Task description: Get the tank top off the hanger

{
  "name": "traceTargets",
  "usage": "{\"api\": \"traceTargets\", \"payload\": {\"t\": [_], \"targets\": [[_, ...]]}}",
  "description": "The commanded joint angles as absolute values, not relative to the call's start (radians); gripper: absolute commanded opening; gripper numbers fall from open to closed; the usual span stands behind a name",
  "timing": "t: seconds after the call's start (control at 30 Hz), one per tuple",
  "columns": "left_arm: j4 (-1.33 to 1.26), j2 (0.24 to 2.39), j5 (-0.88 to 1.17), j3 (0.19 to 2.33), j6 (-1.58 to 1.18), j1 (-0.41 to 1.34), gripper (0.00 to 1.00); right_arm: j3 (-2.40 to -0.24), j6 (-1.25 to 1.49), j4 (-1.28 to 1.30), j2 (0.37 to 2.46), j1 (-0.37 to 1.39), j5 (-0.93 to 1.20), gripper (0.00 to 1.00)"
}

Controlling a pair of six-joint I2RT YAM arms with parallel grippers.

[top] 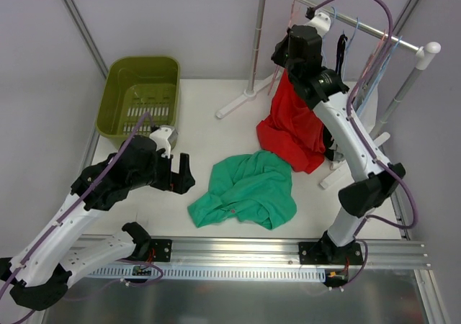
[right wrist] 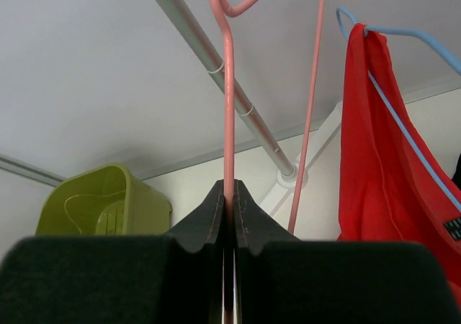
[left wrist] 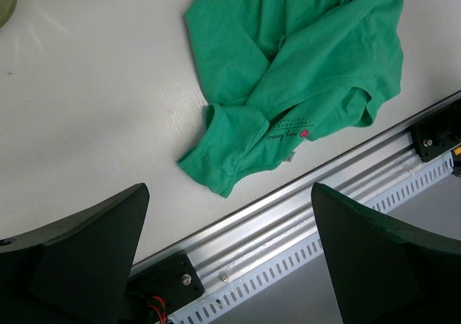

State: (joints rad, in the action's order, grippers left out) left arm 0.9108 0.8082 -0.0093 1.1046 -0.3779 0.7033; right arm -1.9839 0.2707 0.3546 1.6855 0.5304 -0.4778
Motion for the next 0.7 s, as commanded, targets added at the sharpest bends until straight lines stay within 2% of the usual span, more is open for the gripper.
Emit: {"api": "traceTargets", "payload": {"t": [0.0, 0.2, 0.43, 0.47, 0.5, 0.53, 0.57, 0.6, 0.63, 0.67], "targets": [[0.95, 0.782, -0.014, 1.134, -0.393, 0.701, 0.99, -2.081, 0.302, 0.336, 1.758, 0.491, -0.434, 0.0], [0.976, 0.761, -0.002, 1.149, -0.403, 0.701, 0.99, -2.2, 0.321, 0.319, 1.908, 0.474, -0.425, 0.0], [0.98, 0.775, -0.003, 1.157, -0.41, 0.701, 0.99, -2.1, 0.371, 0.292, 1.902, 0.477, -0.417, 0.01], [0.979, 0.787, -0.002, 1.164, -0.41, 0.701, 0.99, -2.077, 0.373, 0.276, 1.896, 0.479, -0.411, 0.04], [0.977, 0.814, -0.002, 1.17, -0.41, 0.701, 0.99, -2.071, 0.374, 0.272, 1.887, 0.482, -0.408, 0.12], [0.97, 0.831, -0.002, 1.189, -0.408, 0.701, 0.99, -2.065, 0.374, 0.27, 1.87, 0.483, -0.4, 0.36], [0.963, 0.848, 0.021, 1.196, -0.407, 0.701, 0.99, -2.062, 0.373, 0.268, 1.858, 0.485, -0.397, 0.45], [0.947, 0.88, 0.023, 1.216, -0.4, 0.701, 0.99, -2.043, 0.368, 0.27, 1.824, 0.485, -0.393, 0.61], [0.934, 0.896, 0.028, 1.223, -0.397, 0.701, 0.99, -2.03, 0.364, 0.268, 1.804, 0.488, -0.393, 0.71], [0.924, 0.911, 0.041, 1.232, -0.394, 0.701, 0.99, -2.016, 0.357, 0.271, 1.781, 0.489, -0.396, 0.76]]}}
